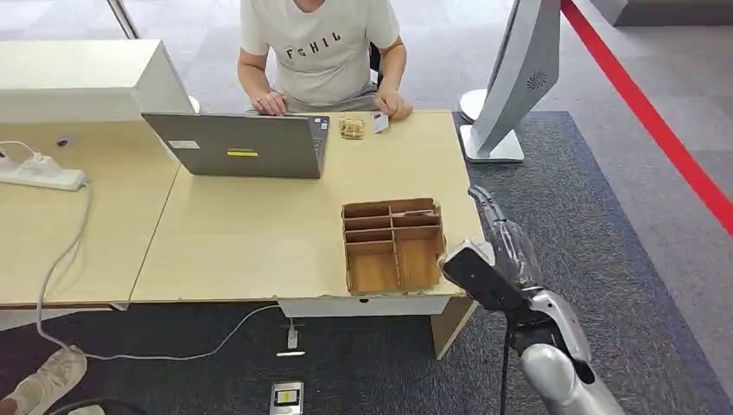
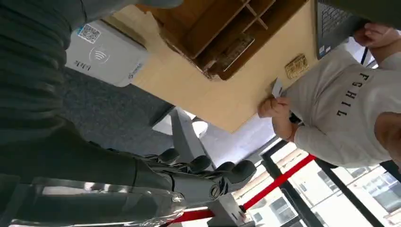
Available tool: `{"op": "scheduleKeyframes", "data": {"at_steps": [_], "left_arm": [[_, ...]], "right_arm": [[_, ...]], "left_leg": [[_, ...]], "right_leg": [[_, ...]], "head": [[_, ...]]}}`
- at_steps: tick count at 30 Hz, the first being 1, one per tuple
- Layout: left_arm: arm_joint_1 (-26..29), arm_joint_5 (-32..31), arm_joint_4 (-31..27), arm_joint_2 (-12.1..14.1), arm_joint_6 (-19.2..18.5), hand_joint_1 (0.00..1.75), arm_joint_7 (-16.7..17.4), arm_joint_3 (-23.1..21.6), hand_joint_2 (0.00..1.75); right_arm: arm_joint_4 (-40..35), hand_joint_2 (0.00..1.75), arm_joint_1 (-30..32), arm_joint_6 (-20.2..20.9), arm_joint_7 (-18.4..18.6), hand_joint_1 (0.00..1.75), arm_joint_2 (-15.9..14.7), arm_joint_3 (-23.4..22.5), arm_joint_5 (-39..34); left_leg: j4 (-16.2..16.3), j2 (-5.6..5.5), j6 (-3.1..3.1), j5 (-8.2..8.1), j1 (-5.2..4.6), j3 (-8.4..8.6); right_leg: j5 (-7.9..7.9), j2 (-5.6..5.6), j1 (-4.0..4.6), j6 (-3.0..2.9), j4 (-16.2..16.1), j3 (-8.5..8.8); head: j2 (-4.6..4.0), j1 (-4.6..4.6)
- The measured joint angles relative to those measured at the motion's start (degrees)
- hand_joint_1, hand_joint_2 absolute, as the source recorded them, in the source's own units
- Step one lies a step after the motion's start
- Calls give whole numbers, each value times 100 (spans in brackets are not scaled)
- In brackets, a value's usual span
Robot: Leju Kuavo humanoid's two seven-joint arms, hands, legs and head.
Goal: Pass the card to the sensor for recognition and then transmit it.
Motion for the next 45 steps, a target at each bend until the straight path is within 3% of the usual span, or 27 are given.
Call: {"op": "scheduleKeyframes", "data": {"at_steps": [6,11,21,35,45], "left_arm": [[-31,11,-2,9,0,0,-11,0,175],[-53,216,-2,9,0,0,-263,0,175],[-148,271,-2,9,0,0,-350,-2,175],[-332,243,15,13,0,0,-149,-20,175],[-418,236,85,22,0,0,-96,-33,175]], "right_arm": [[-46,175,10,33,94,0,-57,131,68],[7,175,-158,-64,280,0,-15,352,678],[932,175,-986,-186,426,0,639,953,2357],[2409,175,-1424,-363,328,0,1298,1414,2798],[3255,175,-1768,-897,538,0,1399,1440,2903]], "left_leg": [[0,0,1,1,0,-1],[-1,-1,1,1,0,-4],[-4,0,-2,4,2,0],[-3,-2,1,7,1,-6],[-2,-1,1,8,1,-3]], "right_leg": [[1,0,0,1,2,3],[1,0,0,1,4,4],[-1,-1,2,-2,9,3],[-2,-7,1,-2,8,-1],[0,-6,1,-3,8,-2]], "head": [[0,-2],[0,0],[0,-2],[0,0],[0,-2]]}}
